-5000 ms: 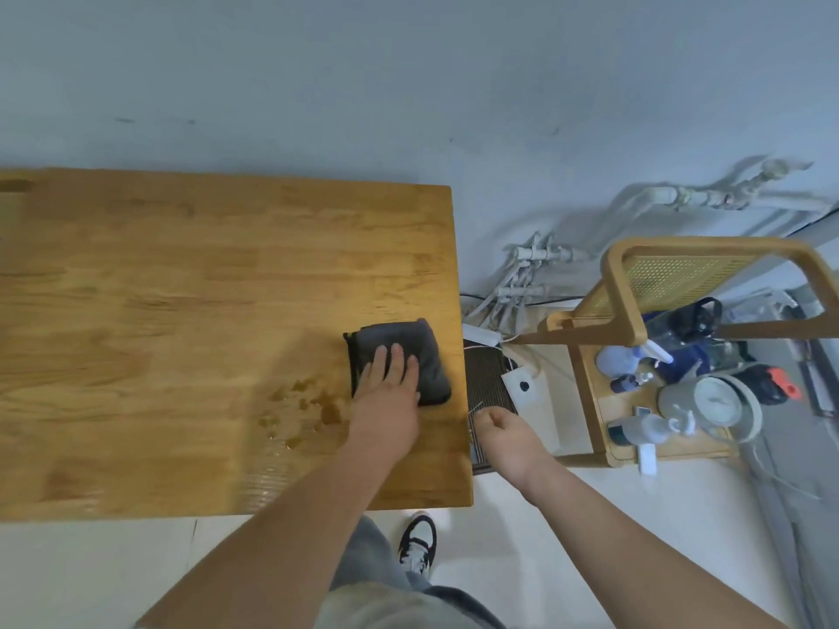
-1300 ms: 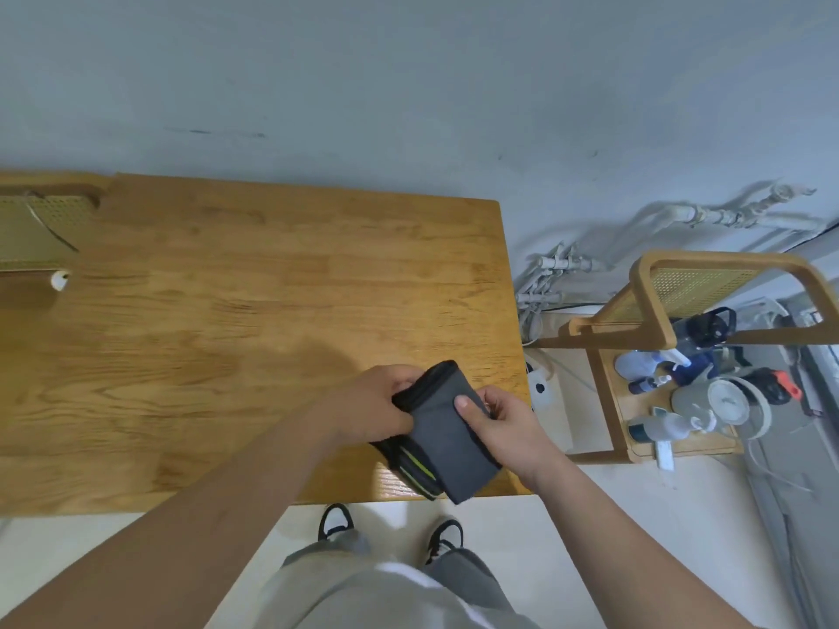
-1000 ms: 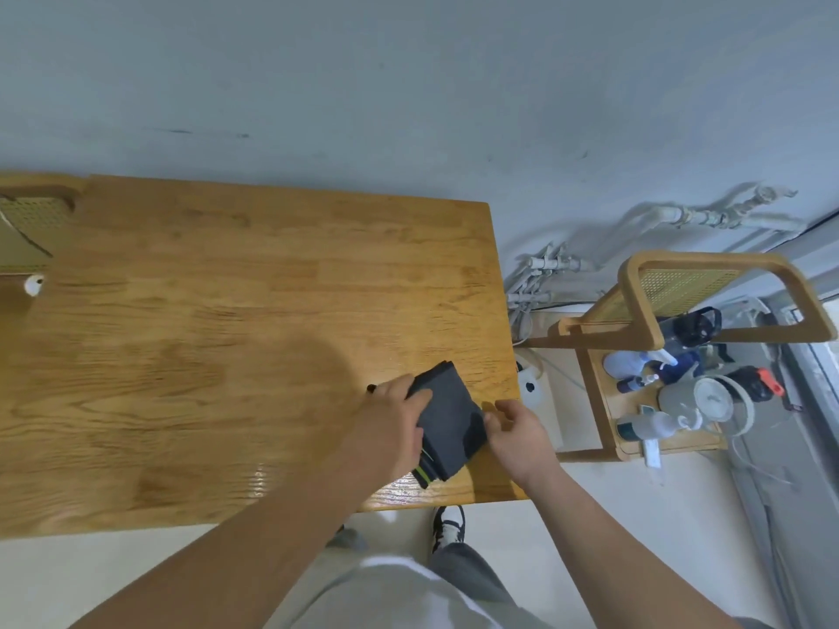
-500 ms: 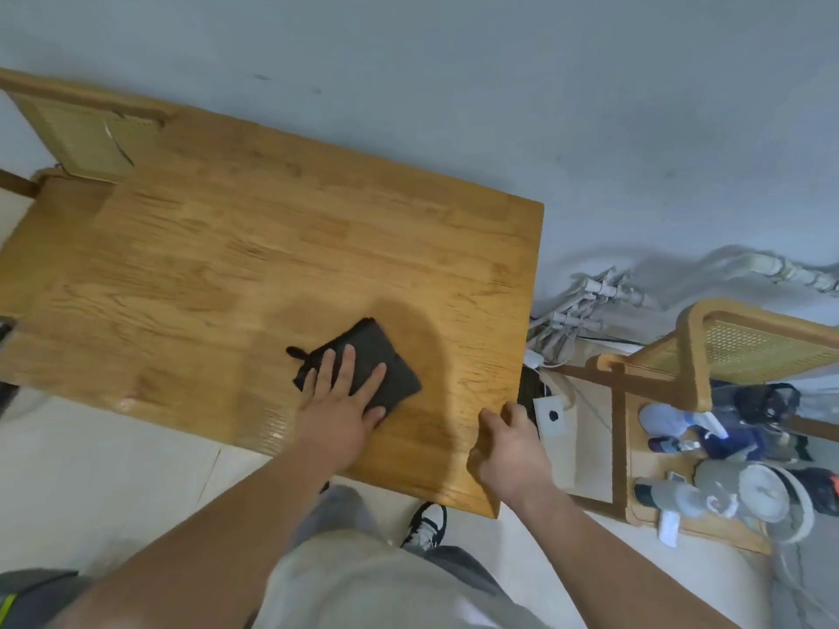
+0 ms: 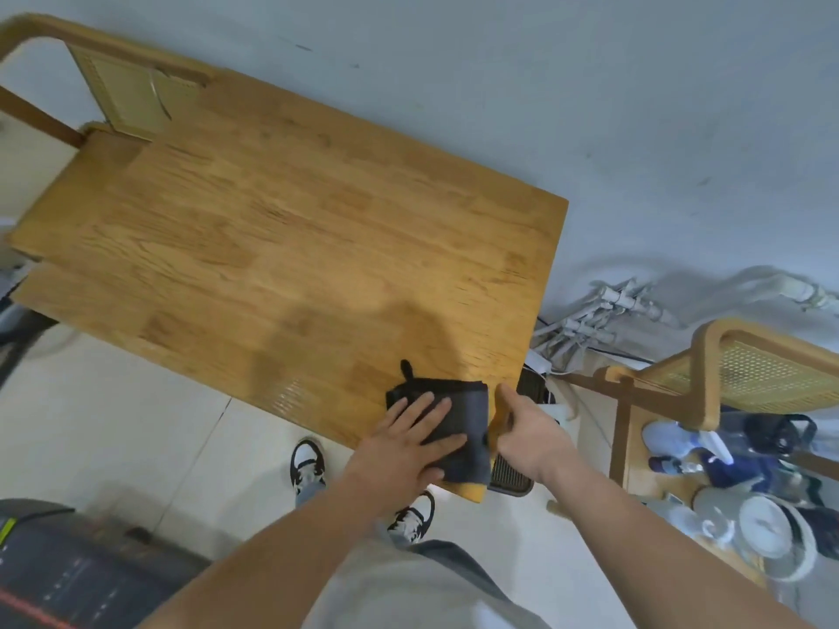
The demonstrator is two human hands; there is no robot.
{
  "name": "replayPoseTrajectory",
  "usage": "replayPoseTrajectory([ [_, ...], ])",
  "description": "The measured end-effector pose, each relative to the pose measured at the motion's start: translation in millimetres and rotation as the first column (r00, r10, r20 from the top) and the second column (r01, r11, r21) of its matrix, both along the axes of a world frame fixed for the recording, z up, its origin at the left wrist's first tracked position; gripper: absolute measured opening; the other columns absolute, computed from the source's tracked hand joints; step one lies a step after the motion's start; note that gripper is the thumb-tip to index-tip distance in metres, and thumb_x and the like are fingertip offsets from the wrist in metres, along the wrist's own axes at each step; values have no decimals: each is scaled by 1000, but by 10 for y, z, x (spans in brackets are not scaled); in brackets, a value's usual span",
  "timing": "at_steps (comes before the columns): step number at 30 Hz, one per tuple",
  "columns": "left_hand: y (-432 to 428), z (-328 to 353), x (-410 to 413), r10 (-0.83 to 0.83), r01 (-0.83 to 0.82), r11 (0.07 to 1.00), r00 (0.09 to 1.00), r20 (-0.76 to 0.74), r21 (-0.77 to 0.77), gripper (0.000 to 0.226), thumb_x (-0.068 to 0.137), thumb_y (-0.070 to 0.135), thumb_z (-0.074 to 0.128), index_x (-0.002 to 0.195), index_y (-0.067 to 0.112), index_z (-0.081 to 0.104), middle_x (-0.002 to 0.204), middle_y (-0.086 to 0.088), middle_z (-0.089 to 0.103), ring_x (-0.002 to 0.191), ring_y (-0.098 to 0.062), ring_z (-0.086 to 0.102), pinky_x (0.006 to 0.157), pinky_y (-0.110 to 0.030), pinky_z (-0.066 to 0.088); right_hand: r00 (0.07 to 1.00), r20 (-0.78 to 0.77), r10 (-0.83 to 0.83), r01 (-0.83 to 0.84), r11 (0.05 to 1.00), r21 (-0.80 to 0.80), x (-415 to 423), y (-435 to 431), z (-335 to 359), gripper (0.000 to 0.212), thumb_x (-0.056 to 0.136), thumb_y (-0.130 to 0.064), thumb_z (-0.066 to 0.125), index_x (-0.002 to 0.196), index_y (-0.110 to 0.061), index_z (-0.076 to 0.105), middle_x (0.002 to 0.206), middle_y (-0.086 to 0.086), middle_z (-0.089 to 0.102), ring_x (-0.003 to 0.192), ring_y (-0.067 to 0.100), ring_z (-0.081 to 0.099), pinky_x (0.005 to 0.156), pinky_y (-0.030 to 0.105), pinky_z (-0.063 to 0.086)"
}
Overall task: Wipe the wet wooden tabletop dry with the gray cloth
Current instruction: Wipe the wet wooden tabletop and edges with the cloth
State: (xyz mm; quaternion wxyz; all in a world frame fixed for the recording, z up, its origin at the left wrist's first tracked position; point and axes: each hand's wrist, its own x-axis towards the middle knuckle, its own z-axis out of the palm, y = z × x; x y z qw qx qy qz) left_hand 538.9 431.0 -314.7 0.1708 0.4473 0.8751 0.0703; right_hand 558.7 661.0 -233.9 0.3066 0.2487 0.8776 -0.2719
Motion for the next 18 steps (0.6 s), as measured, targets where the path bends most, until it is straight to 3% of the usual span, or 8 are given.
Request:
replayPoseTrajectory([
  [3,-430,25,-326,277,-277,956,961,-13,-101,58,102,60,33,157,51,18,173,-1,-1,158,-26,-4,127,-51,9,985,80,153,-160,982,104,-5,-97,-31,55,83,-35,57,137,-29,44,147,-4,33,116,25,56,88,38,53],
  [6,-695,132,-418,680,-675,725,733,-17,-139,61,102,63,32,159,47,20,172,-6,7,156,-32,4,126,-50,14,984,85,154,-163,980,116,29,-184,-113,68,82,-47,58,143,-24,38,144,-6,22,105,23,58,77,36,54],
  [8,-625,179,-366,791,-777,602,612,4,-181,62,102,63,30,160,44,19,171,-9,7,155,-35,5,126,-50,14,987,97,127,-136,987,92,5,-189,-106,80,80,-48,60,151,-23,33,149,-7,17,108,22,56,78,35,53],
  [10,-393,250,-212,814,-797,572,581,14,-195,62,103,59,29,161,42,16,171,-11,6,154,-39,5,126,-53,12,985,137,108,-117,992,53,-39,-159,-61,85,78,-46,60,155,-24,29,153,-9,13,111,22,55,85,36,53],
  [12,-101,314,22,736,-720,662,676,2,-208,61,104,53,29,161,40,13,169,-13,9,152,-41,6,124,-56,10,979,180,100,-102,995,4,-94,-113,-9,87,76,-40,55,157,-25,29,156,-9,9,118,24,51,94,36,51],
  [15,132,327,334,388,-371,909,919,61,-190,59,104,45,41,159,38,19,167,-13,15,151,-42,10,124,-60,7,965,214,153,-151,988,-29,-152,-66,10,79,77,-34,51,153,-21,34,153,-6,10,124,24,44,100,36,46],
  [18,-39,196,244,18,-18,997,1000,9,-75,56,95,49,57,149,43,40,159,-7,39,147,-37,34,121,-58,22,960,222,172,-166,985,-42,-160,-40,-1,74,82,-30,52,154,-19,33,150,-6,11,123,24,42,100,34,43],
])
